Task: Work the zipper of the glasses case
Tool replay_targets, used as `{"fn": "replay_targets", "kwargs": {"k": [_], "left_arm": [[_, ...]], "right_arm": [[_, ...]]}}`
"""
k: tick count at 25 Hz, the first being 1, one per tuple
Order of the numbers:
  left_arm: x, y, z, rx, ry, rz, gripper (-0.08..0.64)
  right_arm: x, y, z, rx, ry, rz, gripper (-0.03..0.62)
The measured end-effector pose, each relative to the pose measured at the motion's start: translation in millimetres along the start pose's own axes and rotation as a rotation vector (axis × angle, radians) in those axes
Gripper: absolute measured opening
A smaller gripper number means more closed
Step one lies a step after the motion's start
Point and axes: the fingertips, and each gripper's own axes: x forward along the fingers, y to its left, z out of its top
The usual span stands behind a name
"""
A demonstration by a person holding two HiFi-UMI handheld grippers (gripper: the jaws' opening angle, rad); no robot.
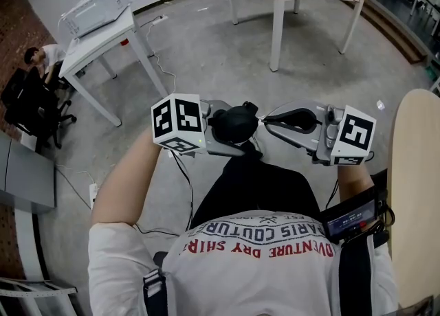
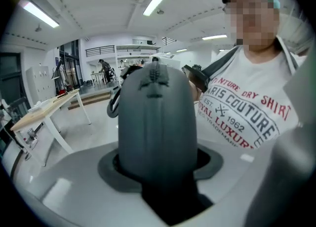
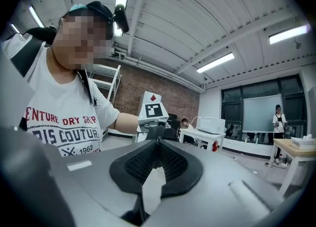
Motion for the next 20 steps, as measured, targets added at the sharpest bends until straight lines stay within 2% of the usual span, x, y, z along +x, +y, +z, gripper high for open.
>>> {"fn": "replay_targets", "kwargs": {"k": [4, 8, 12, 20], "left_arm": [[-3.5, -1.6, 17.3, -0.022, -0.123, -0.016, 0.244], [-10.7, -2.2, 34.5, -0.054, -0.272, -0.027, 0.244], [-12.5, -2.5, 43.6, -0.076, -0.37, -0.028, 0.244], [-32.5, 2.5, 75.6, -0.152, -0.678, -0.03, 0.244]], "right_arm": [[-3.4, -1.6, 8.2, 0.042, -0.051, 0.01, 0.015], [-4.2, -2.7, 12.3, 0.039, -0.064, 0.007, 0.015], [-4.8, -2.8, 13.1, 0.044, -0.074, 0.008, 0.015], [-4.3, -3.5, 14.9, 0.057, -0.096, 0.011, 0.015]]}}
